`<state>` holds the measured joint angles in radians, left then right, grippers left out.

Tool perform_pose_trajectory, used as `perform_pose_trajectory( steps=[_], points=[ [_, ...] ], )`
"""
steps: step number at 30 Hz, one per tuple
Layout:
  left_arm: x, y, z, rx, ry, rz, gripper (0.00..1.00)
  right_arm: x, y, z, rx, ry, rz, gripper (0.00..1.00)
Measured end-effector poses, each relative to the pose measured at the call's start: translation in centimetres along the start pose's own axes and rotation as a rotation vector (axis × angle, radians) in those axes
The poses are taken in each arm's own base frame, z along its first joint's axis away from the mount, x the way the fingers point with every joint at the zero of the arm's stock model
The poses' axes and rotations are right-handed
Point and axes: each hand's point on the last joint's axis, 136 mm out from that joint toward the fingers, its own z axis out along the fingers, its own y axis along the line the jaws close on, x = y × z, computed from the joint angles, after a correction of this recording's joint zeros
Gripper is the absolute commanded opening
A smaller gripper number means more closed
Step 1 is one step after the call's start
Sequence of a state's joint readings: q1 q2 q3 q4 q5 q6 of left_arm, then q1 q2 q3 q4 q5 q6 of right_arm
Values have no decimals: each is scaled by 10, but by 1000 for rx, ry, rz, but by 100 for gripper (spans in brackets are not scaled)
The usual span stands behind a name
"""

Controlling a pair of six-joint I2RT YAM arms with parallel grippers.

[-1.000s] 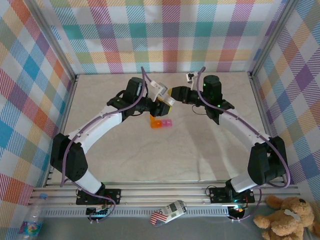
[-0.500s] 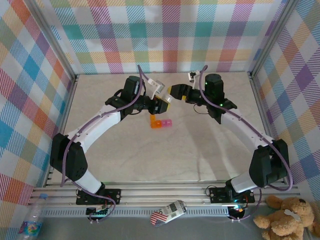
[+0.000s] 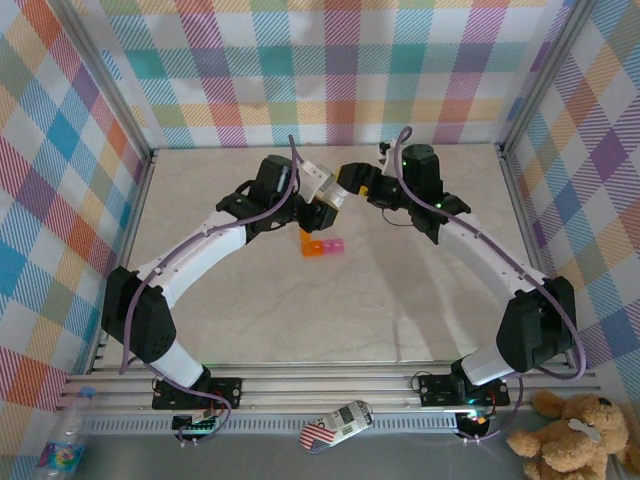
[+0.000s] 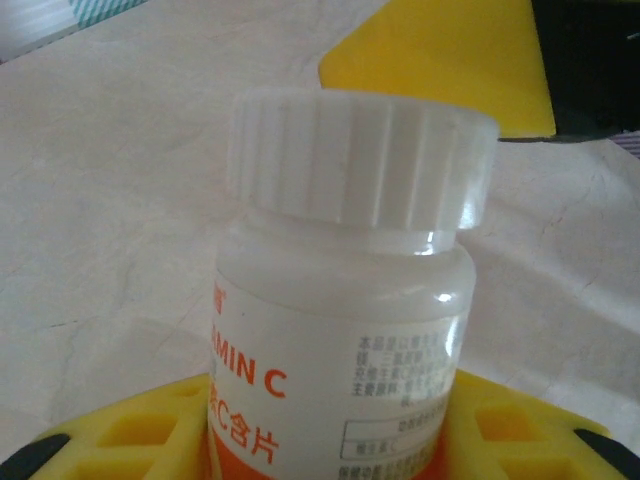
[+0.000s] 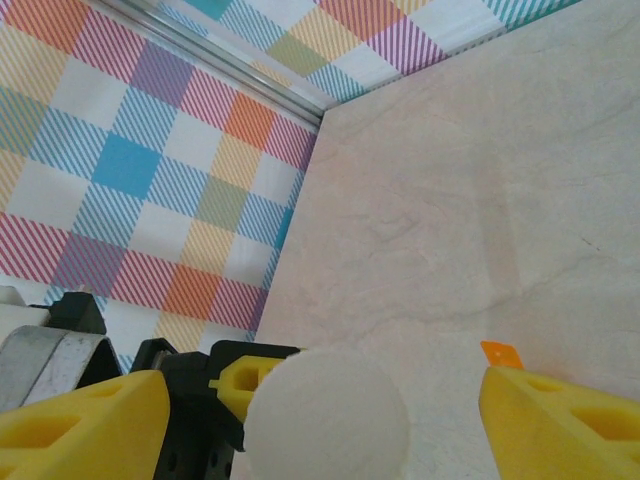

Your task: Sort the pills into containers

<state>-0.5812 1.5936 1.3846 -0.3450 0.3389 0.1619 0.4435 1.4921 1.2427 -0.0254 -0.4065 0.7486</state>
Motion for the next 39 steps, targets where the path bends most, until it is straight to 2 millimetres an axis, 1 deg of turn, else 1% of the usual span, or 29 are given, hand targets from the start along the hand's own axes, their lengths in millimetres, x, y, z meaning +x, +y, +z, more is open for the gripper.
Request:
perform_pose_trajectory(
  steps=[4,7,8,11,13,17,19,23,24,27,31,33,36,39],
  points=[
    [0,0,1,-8,3,10,0,6,-4,8,11,19,7,70],
    [-1,-1,1,-6,1,16,0,11,-5,11,14,33,12,69],
    [-1,-1,1,-6,1,16,0,11,-5,11,15,34,13,67],
    [-2,-1,1,-6,-1,17,0,12,-5,11,17,37,11,58],
    [-2,-1,1,-5,-1,17,0,12,-6,11,18,38,11,49],
    [-1,-1,1,-6,0,16,0,12,-5,11,15,36,8,40],
    [-1,-1,1,-6,0,15,0,11,-4,11,11,35,0,37],
    [-3,-3,0,26,-11,-11,0,9,-2,7,-33,24,-42,37],
    [-5,-3,-1,46,-25,-22,0,8,-1,4,-63,21,-60,37],
    [-6,-12,-2,124,-53,-46,0,5,3,-8,-157,23,-99,37],
    [-1,-19,-11,204,-57,-89,0,-14,6,-25,-242,-3,-146,37],
    [-4,-22,-14,230,-67,-96,0,-20,5,-31,-258,-15,-159,37],
    [-7,-24,-17,242,-83,-99,0,-19,5,-32,-256,-13,-172,37],
    [-4,-23,-18,234,-82,-107,0,-18,-10,-30,-173,-28,-163,37]
  ],
)
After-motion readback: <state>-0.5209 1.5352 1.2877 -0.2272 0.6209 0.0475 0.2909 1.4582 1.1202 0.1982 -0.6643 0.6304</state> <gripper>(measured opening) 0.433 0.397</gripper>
